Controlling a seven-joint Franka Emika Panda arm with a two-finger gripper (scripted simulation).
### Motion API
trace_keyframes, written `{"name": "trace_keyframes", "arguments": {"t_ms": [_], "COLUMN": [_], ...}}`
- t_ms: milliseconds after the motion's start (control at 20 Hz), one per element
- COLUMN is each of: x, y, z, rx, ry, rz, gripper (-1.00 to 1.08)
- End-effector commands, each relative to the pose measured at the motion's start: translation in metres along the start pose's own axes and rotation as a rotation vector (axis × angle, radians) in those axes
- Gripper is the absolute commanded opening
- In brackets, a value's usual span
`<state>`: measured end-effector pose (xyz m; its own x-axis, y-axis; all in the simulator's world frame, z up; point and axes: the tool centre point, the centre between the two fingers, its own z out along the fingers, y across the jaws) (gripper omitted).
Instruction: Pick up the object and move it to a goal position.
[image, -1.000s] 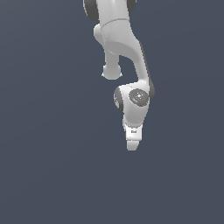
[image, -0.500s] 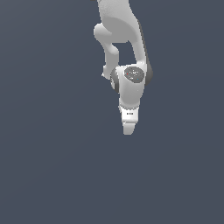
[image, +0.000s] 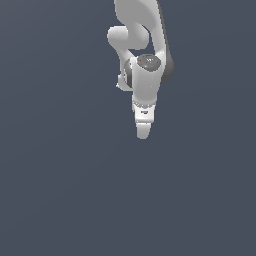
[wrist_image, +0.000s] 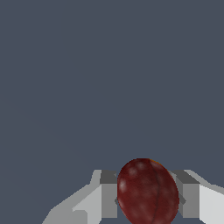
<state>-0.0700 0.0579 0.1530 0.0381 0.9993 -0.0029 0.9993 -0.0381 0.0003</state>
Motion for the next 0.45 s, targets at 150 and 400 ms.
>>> {"name": "trace_keyframes", "arguments": {"t_ms": [150,400], "x": [-0.005,-0.006], "y": [-0.011,-0.014], "z": [-0.014,-0.018], "rx": [0.0,0.0], "ry": [0.002,0.002], "rz": [0.0,0.0], "gripper": [-1.0,-1.0]}}
